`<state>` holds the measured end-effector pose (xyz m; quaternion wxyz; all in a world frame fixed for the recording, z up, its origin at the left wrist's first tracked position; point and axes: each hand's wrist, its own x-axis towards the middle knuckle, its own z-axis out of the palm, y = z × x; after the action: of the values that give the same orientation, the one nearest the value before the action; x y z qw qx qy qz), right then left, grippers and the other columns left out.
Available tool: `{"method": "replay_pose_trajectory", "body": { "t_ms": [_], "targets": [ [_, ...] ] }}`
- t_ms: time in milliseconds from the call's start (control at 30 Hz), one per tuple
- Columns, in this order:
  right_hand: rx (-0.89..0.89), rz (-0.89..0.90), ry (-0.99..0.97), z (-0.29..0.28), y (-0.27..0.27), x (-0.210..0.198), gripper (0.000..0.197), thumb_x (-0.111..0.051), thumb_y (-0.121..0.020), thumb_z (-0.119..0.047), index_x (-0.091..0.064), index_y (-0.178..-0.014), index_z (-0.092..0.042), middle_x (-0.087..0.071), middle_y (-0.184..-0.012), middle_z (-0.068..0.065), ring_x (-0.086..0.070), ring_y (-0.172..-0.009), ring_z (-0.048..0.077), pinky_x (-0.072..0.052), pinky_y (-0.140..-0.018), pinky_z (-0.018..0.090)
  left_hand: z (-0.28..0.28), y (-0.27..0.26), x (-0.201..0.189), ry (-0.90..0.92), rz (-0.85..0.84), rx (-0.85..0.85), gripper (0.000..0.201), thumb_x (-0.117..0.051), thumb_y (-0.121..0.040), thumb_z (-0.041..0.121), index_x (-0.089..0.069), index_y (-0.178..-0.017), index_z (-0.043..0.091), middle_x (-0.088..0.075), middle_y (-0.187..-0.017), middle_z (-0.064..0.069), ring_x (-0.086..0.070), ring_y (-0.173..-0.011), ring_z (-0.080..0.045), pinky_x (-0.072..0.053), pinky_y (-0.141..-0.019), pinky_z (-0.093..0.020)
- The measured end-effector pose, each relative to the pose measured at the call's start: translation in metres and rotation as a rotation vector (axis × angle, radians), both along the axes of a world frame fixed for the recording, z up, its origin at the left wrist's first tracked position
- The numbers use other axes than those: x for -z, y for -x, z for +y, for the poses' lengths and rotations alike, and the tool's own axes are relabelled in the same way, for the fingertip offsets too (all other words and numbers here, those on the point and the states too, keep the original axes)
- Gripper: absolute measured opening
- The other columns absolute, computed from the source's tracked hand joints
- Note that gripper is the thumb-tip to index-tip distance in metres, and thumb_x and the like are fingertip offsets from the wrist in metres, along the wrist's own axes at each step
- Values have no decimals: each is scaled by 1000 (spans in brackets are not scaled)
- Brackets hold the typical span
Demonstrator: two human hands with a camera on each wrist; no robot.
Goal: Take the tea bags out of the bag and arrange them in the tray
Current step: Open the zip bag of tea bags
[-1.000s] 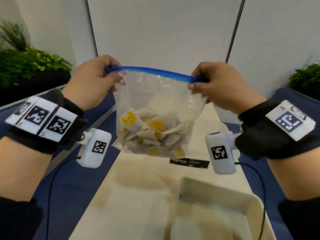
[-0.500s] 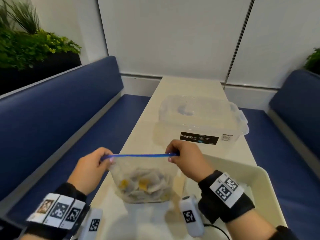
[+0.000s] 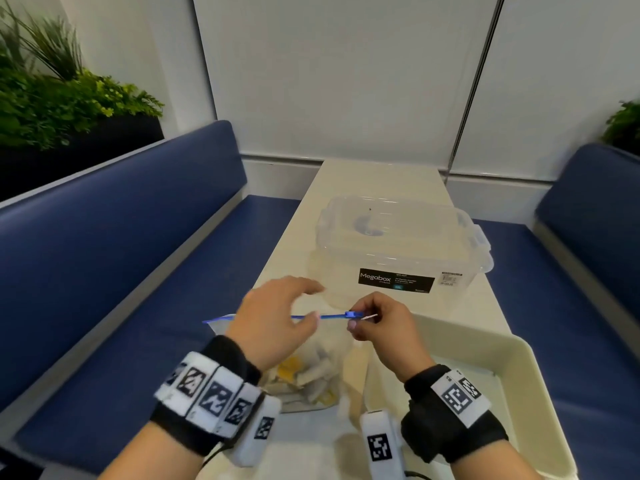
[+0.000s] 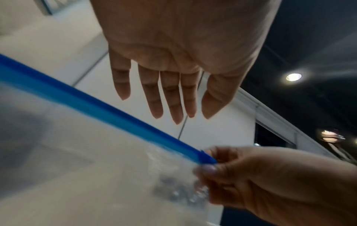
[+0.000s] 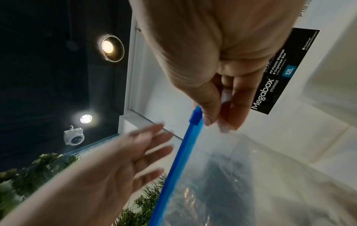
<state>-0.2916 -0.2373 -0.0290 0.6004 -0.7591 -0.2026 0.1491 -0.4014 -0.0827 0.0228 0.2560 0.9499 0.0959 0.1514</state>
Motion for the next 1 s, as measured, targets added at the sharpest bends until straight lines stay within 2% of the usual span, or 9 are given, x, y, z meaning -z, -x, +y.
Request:
{"method": "replay_pose_trajectory", "body": {
  "t_ms": [67,133,233,400,500,600,833,1000],
  "targets": [
    [18,-9,-9,0,1,-1,22,-62,-78,10,-60,-74,-12,-59,-71,5,-56,-60,18,-53,-64,30,-19,-20,3,-64,78,62,34,-57,-85,46,-56,-118,37,-60,-116,20,-53,-111,-2,-38,-101,-28],
    [34,-16,-22,0,1,-2,24,-59,-77,12,-59,-77,-13,-55,-69,3,-53,-60,16,-51,-60,28,-28,-34,6,-107,160,52,34,-56,-85,52,-57,-116,37,-63,-112,17,-56,-106,-6,-40,-98,-30],
    [55,-72,17,-1,1,-2,24,-61,-77,9,-58,-73,-15,-56,-63,2,-51,-58,14,-48,-60,31,-29,-45,9,-177,233,16,32,-54,-87,52,-60,-112,33,-67,-105,11,-60,-98,-12,-44,-90,-30],
    [64,-228,201,2,0,-4,23,-69,-80,-11,-56,-65,-21,-61,-62,0,-53,-61,14,-47,-63,31,-27,-51,7,-278,263,-1,30,-49,-90,51,-63,-105,30,-68,-101,6,-60,-91,-16,-45,-82,-29],
    [69,-269,251,4,-2,-7,26,-67,-80,-7,-54,-62,-21,-62,-67,5,-53,-64,17,-45,-63,30,-22,-50,4,-323,276,-3,28,-48,-92,48,-62,-106,29,-66,-102,7,-59,-90,-16,-40,-78,-26],
    [84,-242,254,2,-6,-10,28,-65,-80,-4,-54,-61,-21,-63,-67,7,-54,-63,19,-50,-67,35,-3,-39,-1,-343,304,-43,24,-47,-93,46,-60,-106,30,-64,-96,8,-57,-81,-14,-38,-74,-25],
    [102,-217,250,0,-17,-11,26,-65,-81,-4,-56,-62,-19,-63,-66,5,-56,-63,18,-53,-72,39,71,7,3,-334,314,-223,14,-48,-92,45,-56,-92,35,-59,-84,13,-57,-78,-9,-39,-71,-26],
    [83,-204,232,5,-20,-10,22,-64,-83,-4,-58,-67,-17,-62,-66,3,-57,-63,15,-53,-73,38,96,34,5,-288,331,-312,10,-51,-92,41,-55,-88,33,-59,-86,12,-56,-79,-8,-38,-67,-24]
  ]
}}
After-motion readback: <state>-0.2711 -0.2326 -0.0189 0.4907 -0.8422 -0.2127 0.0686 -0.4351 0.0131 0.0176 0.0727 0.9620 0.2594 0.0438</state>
